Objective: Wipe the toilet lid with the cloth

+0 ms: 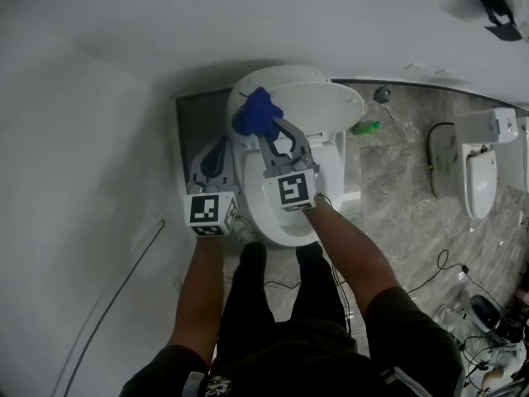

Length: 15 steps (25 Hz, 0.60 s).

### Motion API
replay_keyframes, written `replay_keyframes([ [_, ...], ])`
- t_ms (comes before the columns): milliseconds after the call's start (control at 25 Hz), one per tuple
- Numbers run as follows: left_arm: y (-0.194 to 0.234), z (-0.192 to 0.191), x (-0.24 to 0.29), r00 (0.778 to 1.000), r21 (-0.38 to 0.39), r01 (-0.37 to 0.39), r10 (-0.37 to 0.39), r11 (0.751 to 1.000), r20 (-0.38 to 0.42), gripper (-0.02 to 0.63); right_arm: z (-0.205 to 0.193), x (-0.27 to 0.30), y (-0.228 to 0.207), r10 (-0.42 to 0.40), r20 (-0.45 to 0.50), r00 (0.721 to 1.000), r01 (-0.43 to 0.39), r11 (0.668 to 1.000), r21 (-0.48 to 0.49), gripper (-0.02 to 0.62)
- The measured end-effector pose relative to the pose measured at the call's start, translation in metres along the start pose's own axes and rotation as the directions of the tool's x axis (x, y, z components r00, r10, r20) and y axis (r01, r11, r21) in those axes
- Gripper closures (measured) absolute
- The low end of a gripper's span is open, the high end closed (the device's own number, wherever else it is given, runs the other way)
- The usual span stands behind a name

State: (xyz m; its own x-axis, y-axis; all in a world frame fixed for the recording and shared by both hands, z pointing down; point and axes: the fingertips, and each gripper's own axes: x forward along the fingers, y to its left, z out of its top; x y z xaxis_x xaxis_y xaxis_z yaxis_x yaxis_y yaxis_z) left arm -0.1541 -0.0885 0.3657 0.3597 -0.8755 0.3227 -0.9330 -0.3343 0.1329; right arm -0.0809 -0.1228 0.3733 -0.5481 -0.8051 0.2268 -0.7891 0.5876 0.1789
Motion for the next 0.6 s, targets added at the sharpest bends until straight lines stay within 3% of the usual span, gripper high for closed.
replay_keyframes([
  [600, -0.037, -0.004, 0.025, 0.999, 0.009, 0.043, -0.043, 0.999, 0.006, 0.595, -0.021, -0.024, -0.082, -0.172, 0.033, 0.985, 0.169, 0.981, 0.091, 0.517],
])
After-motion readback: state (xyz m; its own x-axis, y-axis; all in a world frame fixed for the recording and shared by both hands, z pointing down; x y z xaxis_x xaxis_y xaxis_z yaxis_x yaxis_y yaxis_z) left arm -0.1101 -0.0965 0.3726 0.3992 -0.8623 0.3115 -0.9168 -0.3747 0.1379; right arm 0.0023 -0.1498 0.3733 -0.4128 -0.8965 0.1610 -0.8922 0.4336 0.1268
